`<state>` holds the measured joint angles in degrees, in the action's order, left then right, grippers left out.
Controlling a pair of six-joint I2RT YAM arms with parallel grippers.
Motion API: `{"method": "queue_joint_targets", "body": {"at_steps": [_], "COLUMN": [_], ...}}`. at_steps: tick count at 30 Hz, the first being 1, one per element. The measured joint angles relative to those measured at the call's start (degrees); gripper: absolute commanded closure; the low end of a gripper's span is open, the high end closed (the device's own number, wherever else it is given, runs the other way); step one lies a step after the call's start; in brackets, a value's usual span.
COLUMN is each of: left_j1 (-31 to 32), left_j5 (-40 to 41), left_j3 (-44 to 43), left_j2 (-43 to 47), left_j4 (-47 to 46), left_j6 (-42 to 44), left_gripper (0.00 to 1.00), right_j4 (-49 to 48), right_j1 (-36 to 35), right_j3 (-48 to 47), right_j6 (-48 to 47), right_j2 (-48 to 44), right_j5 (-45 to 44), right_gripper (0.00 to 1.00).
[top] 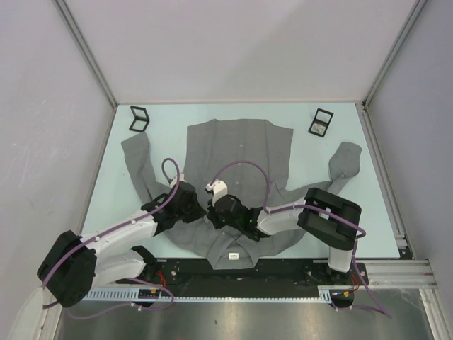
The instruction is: Remove the brooch from the garment
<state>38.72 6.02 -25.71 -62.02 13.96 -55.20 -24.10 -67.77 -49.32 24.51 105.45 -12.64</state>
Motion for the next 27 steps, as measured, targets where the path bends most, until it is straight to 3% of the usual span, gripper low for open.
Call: {"method": "queue_joint_targets", "body": {"at_steps": [27], "left_j1": [-0.6], "left_j5": [0.0], "left_j3": [0.9], "left_j2": [-0.7], "left_j4": [-1.6], "left_j6": [-3.1], "left_gripper": [0.99], "right_j4": [-3.5], "right_j1": [-4.3], "right_j3": [0.0], "right_j6": [-11.9], "right_j2": [1.9], "right_j5": [-8.1], "right_gripper": [1.0]}}
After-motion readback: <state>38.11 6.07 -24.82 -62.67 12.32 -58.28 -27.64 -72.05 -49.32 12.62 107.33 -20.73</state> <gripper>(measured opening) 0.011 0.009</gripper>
